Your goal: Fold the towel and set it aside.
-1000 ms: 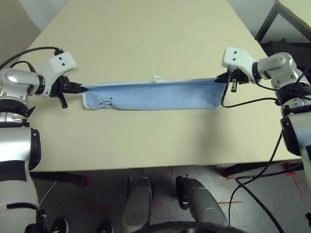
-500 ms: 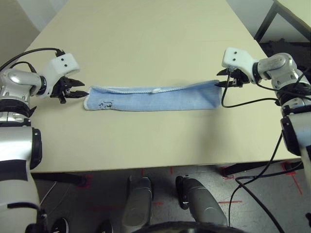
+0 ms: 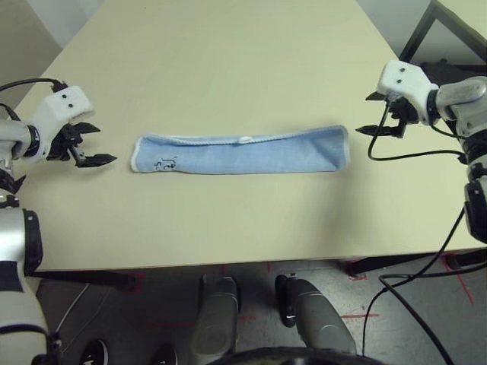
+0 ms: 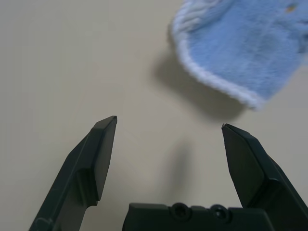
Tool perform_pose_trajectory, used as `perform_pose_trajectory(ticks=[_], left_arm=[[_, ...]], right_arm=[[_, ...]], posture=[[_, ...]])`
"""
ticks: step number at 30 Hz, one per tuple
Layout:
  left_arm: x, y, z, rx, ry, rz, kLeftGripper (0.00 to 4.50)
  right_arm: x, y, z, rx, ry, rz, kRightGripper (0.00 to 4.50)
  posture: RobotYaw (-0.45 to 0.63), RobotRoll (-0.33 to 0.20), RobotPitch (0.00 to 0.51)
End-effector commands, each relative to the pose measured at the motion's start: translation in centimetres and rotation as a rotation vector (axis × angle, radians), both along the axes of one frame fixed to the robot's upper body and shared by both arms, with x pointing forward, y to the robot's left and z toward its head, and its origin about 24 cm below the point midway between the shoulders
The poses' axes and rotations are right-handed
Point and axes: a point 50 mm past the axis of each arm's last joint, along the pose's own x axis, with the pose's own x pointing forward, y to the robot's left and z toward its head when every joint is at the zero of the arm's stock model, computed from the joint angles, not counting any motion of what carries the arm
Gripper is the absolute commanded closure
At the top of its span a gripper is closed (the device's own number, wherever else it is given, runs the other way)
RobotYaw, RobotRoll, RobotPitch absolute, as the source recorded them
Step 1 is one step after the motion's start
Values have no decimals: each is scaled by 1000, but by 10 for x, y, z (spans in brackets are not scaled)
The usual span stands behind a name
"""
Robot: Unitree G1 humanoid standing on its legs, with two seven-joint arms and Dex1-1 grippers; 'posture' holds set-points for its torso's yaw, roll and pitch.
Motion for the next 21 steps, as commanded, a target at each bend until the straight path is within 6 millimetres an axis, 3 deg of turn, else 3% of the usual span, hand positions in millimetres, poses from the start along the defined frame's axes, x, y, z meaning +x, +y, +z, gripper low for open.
perform_pose_trajectory(ticks=[1,3,11,13,21], left_arm=[[4,-16,-9,-136,69,-89,413],[8,-25,-13,-164,116,-136,907],[19,-38,-24,-165,106,-128,3755],[22,-40,-26,-156,88,-104,4424],[31,-36,-30,-117,-11,50,4470]], right_arm=[[0,13,-7,57,56,51,864],[1,20,-12,77,73,69,1582],[4,29,-31,69,110,46,4500],[5,28,-34,60,102,16,4500],[13,26,-38,26,23,-97,4500]], posture=[[37,0,203],[38,0,205],[33,0,210],[33,0,210],[24,0,215]])
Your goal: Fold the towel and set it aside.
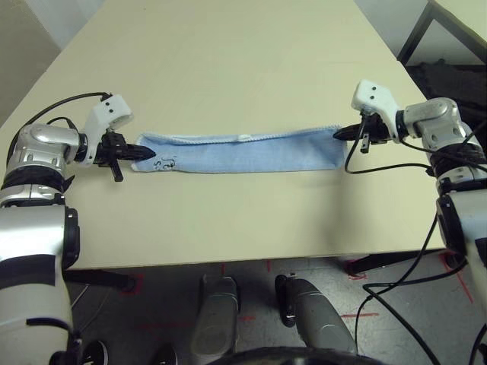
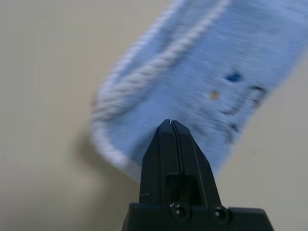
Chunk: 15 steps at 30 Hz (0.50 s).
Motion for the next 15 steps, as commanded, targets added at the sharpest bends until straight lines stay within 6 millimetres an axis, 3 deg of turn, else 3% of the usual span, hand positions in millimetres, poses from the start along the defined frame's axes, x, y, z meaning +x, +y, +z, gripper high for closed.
perform_pose_trajectory(ticks=[1,10,15], left_arm=[[1,6,-4,28,-14,84,4470],[0,25,1,72,-139,287,4470],[-3,29,1,64,-143,305,4470]], right_arm=[[3,-1,-1,-32,-28,-37,4500],[7,-8,5,-46,-119,-123,4500],[8,-8,9,-35,-127,-127,4500]], posture=[[22,0,213],[29,0,213],[38,0,216]])
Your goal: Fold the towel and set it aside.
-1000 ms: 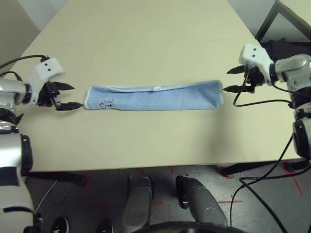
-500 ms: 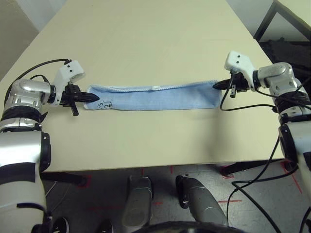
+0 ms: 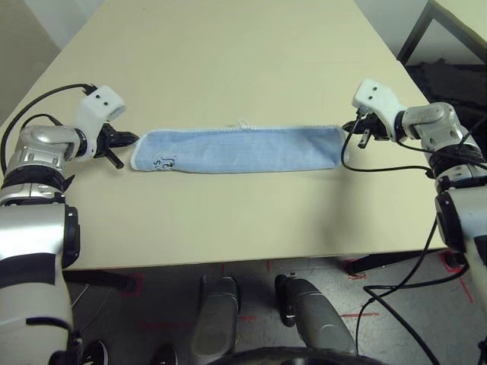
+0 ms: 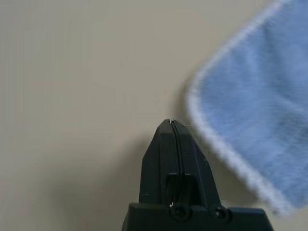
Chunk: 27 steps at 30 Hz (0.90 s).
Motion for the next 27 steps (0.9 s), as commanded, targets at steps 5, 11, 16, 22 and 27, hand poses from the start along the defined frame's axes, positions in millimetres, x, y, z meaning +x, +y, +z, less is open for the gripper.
perform_pose_trajectory(ticks=[5,11,16,22,27], left_arm=[[-18,16,-6,-63,82,-5,4470],[-44,33,-6,-175,160,-71,3843],[-63,45,-7,-276,188,-89,2186],[-72,45,-18,-350,225,-130,85],[-66,35,-15,-310,179,-238,35]], right_arm=[[-5,-14,8,35,52,-3,4500],[-22,-48,7,84,167,-68,2477],[-32,-64,14,185,208,-105,661],[-39,-66,7,240,264,-99,0],[-50,-63,-9,413,512,-146,0]], posture=[[40,0,215],[43,0,209],[55,0,206],[55,0,199],[54,0,198]])
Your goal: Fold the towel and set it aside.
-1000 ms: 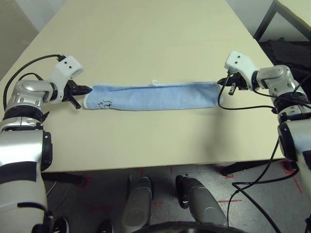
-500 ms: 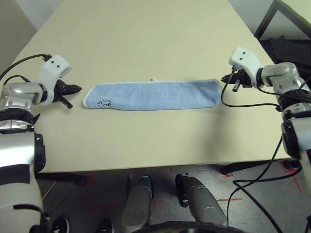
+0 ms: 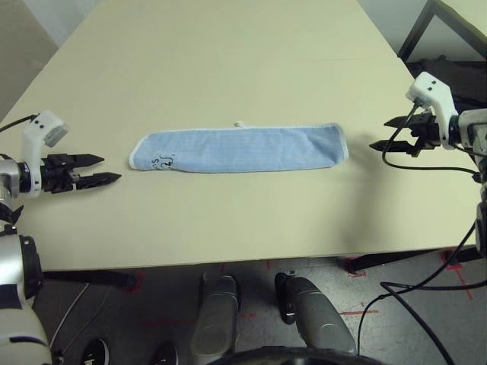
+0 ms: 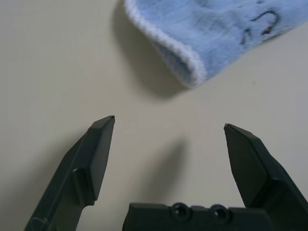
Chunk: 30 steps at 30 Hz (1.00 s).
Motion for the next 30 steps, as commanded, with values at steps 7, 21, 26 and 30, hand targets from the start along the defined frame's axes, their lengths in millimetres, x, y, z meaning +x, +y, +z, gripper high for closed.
perform_pose_trajectory(ticks=[7,21,26,30], left_arm=[[5,-8,13,25,-111,-113,35],[6,-14,-34,-35,18,11,35],[17,-28,-42,-37,-3,7,35],[21,-32,-44,-34,-20,11,35]], right_arm=[[-16,-9,-9,211,243,-124,0],[-27,13,-45,-153,-162,233,0],[-22,21,-51,-139,-216,193,0],[-17,28,-52,-116,-253,166,0]], posture=[[56,0,199],[51,0,196],[50,0,195],[42,0,190]])
